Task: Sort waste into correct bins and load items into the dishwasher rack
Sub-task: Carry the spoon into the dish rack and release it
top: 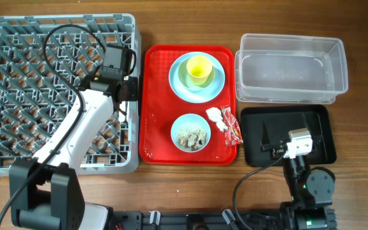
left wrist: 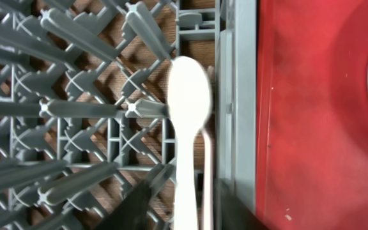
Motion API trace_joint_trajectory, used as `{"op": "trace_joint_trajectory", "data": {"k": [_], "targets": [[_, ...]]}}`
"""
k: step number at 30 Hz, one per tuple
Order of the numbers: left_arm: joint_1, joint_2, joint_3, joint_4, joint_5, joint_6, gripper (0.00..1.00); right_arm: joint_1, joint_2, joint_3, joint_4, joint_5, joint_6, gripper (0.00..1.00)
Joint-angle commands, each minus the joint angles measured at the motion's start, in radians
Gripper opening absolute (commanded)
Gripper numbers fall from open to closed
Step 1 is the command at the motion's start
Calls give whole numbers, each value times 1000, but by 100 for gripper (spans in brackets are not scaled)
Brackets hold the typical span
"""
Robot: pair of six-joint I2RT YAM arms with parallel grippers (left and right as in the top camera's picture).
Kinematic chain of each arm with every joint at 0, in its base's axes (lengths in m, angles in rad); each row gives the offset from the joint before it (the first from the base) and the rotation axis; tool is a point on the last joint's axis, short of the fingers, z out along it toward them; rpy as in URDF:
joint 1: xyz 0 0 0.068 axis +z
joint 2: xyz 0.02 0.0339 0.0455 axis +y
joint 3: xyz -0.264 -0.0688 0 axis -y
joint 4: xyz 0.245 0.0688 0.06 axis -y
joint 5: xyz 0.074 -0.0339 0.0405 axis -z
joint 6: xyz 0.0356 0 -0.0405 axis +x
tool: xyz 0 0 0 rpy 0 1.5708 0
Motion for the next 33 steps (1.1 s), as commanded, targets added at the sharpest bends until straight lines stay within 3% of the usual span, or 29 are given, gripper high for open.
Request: {"op": "trace_joint_trajectory", "data": {"k": [1,4,7,9,14,15,16,20,33], "targets": [[4,3,1,16,-3,6,44,-2,0,0,3,9,13,100],[4,-27,13,24,-3,-27,45,-2,0,0,3,9,12,100],[5,-103,39,24,-2,-137,48,-2,0,0,3,9,13,100],[9,-160,42,42,-2,-198,61,-2,0,0,3,9,13,100],[105,-270,42,53,2,-342,79,-2,0,0,3,9,12,100],[142,-288,42,53,1,-343,97,-2,0,0,3,9,13,100],[164,-294,42,53,1,-343,100,-2,0,0,3,9,12,100],[241,-294,42,39,1,-343,100,-2,0,0,3,9,12,100],[249,-294,42,37,2,-343,100,-2,0,0,3,9,13,100]]}}
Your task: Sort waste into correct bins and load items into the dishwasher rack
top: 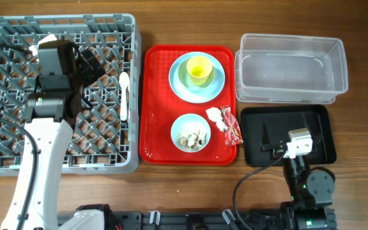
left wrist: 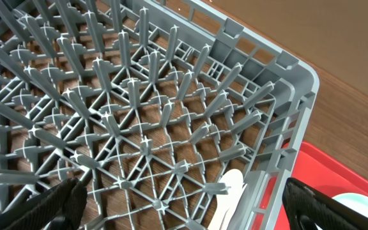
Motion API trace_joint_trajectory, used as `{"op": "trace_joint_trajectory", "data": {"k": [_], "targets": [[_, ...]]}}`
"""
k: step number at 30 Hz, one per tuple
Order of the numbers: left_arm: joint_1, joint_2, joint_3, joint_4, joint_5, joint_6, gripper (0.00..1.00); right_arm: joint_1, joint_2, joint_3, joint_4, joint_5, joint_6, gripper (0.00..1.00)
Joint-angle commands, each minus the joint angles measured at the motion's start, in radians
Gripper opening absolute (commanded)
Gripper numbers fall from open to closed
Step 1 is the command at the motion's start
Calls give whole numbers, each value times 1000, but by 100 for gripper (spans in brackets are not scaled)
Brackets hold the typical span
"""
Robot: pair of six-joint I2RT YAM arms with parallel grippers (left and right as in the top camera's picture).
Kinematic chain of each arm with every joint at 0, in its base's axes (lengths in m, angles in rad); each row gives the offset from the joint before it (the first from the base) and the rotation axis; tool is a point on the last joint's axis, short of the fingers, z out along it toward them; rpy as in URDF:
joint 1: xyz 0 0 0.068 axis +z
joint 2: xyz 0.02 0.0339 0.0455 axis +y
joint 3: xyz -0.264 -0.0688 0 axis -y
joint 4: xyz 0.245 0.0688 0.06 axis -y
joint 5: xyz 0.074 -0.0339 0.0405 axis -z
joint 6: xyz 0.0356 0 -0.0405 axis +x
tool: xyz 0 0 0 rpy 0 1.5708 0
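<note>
The grey dishwasher rack point(top: 5, 163) fills the left of the table. A white plastic spoon point(top: 124, 96) lies in it along the right wall, also in the left wrist view as the spoon point(left wrist: 230, 195). My left gripper point(top: 93, 64) hangs over the rack's upper middle, open and holding nothing; its black fingers point(left wrist: 50, 204) stand wide apart around my left gripper point(left wrist: 187, 207). On the red tray point(top: 155, 137) are a yellow cup point(top: 199, 69) on a blue plate point(top: 181, 86), a bowl point(top: 191, 133) of scraps, a tissue point(top: 214, 115) and a red wrapper point(top: 232, 128). My right gripper point(top: 270, 144) rests over the black bin.
A clear plastic bin point(top: 291, 69) stands at the back right. A black bin point(top: 318, 121) lies in front of it, under the right arm. Bare wooden table surrounds them.
My left gripper was shut on the white spoon at the rack's right wall. Now it is open, farther left and higher over the rack, and the spoon lies in the rack.
</note>
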Motion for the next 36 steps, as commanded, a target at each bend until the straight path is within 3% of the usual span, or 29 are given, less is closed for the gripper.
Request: {"op": "trace_joint_trajectory", "data": {"k": [1,36], "targets": [[6,-7,18,0,2,-17,100,-2,0,0,3,9,12,100],[6,-7,18,0,1,-17,100,-2,0,0,3,9,13,100]]}}
